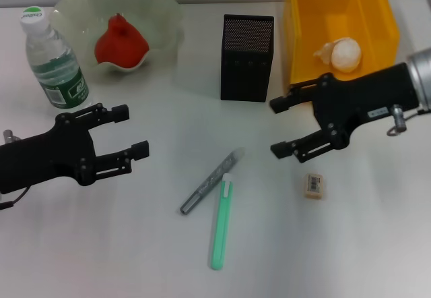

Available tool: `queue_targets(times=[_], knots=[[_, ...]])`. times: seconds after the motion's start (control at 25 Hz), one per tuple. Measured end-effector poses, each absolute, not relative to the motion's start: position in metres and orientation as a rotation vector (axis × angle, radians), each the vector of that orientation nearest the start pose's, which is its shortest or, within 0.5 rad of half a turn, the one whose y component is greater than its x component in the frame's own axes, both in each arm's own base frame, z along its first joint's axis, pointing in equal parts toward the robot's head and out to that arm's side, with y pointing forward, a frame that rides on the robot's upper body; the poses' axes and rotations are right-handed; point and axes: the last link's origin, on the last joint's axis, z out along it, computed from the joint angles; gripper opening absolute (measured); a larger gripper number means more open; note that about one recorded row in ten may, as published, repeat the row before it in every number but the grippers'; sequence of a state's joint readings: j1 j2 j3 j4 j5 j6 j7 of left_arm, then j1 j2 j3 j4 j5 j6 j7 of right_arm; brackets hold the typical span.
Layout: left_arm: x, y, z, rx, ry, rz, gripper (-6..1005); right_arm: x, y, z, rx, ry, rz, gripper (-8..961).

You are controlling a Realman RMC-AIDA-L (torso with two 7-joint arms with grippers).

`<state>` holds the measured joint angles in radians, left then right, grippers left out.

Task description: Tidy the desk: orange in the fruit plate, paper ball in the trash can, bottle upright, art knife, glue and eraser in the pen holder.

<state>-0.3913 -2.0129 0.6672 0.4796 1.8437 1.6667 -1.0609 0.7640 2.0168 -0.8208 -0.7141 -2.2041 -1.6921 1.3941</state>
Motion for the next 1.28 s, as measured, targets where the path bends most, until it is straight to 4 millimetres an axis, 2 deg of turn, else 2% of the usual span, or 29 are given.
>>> queue_targets(times=[0.08,0.12,0.24,0.28,0.32,0.36,0.52,0.72,0.76,1.12,1.28], knots=[[-0.306,0.280,0.012,-2.612,-0.491,-0.860,800,0.186,0.365,0.001,-3.174,0.075,0.264,815],[-0.309,0.279,0.014,-2.608,-0.493,-0.849,800,0.173,0.366,-0.007,-3.235,-0.034,0.164,815],[-0.311,0.277,0.015,-2.605,-0.491,-0.840,800,0.155,0.366,-0.021,-3.295,-0.198,0.030,815],[-0.313,0.277,0.016,-2.603,-0.489,-0.835,800,0.155,0.366,-0.021,-3.295,-0.198,0.030,815],[-0.314,0.276,0.017,-2.603,-0.489,-0.832,800,0.146,0.367,-0.030,-3.298,-0.300,-0.026,815],[-0.314,0.276,0.017,-2.604,-0.488,-0.830,800,0.146,0.367,-0.030,-3.298,-0.300,-0.026,815],[-0.317,0.273,0.019,-2.598,-0.482,-0.817,800,0.132,0.368,-0.051,-3.279,-0.531,-0.176,815],[-0.319,0.273,0.022,-2.591,-0.493,-0.816,800,0.123,0.366,-0.071,-3.247,-0.824,-0.379,814],[-0.319,0.273,0.022,-2.591,-0.493,-0.816,800,0.123,0.366,-0.071,-3.247,-0.824,-0.379,814],[-0.327,0.266,0.024,-2.505,-0.540,-0.845,800,0.104,0.356,-0.088,-3.190,-1.258,-0.545,811],[-0.330,0.263,0.023,-2.489,-0.557,-0.848,800,0.098,0.351,-0.094,-3.177,-1.363,-0.554,805]])
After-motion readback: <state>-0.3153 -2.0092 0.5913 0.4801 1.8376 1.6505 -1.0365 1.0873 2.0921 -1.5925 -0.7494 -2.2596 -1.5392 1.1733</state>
